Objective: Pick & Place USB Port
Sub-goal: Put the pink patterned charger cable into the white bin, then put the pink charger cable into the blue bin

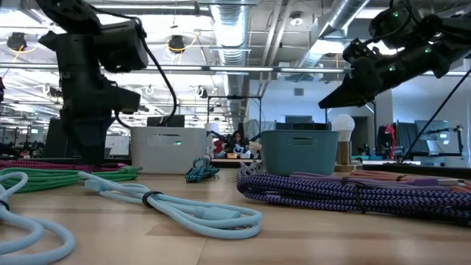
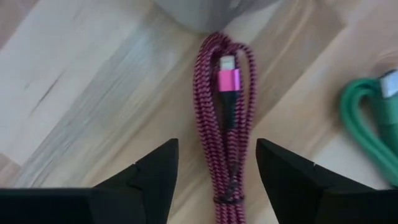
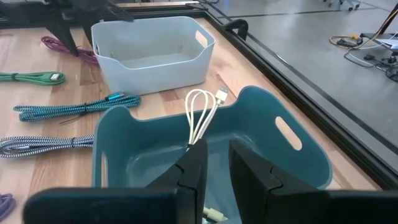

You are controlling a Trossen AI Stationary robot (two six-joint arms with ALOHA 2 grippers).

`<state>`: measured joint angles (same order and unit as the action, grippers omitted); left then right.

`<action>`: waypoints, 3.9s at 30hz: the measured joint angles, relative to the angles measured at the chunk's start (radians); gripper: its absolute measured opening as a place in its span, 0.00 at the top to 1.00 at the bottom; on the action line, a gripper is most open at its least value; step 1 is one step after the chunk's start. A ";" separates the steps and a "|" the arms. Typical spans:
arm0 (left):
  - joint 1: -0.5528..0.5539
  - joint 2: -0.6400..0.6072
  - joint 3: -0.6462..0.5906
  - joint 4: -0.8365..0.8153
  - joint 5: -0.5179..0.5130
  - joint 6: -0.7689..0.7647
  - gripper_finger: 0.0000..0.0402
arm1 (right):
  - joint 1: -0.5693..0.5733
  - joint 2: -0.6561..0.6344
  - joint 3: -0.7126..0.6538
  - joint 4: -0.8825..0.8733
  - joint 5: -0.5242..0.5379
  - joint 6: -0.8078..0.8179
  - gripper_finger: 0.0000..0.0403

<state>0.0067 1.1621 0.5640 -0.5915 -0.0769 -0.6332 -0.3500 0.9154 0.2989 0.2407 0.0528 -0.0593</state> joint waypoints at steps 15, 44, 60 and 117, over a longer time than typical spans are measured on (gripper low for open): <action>0.001 0.026 -0.003 0.004 0.006 0.000 0.67 | 0.000 0.000 0.000 0.000 0.000 0.000 0.85; -0.029 -0.388 0.031 -0.013 -0.004 0.031 0.96 | 0.000 0.000 0.000 -0.004 0.000 -0.002 0.85; 0.028 -0.389 0.031 0.489 -0.157 0.417 0.96 | -0.001 0.000 0.000 -0.004 0.000 0.000 0.85; 0.515 -0.024 0.032 0.836 0.301 0.478 0.74 | -0.019 0.001 0.000 -0.009 0.000 -0.002 0.85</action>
<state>0.5212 1.1385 0.5957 0.2442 0.2245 -0.1549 -0.3691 0.9160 0.2989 0.2321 0.0532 -0.0612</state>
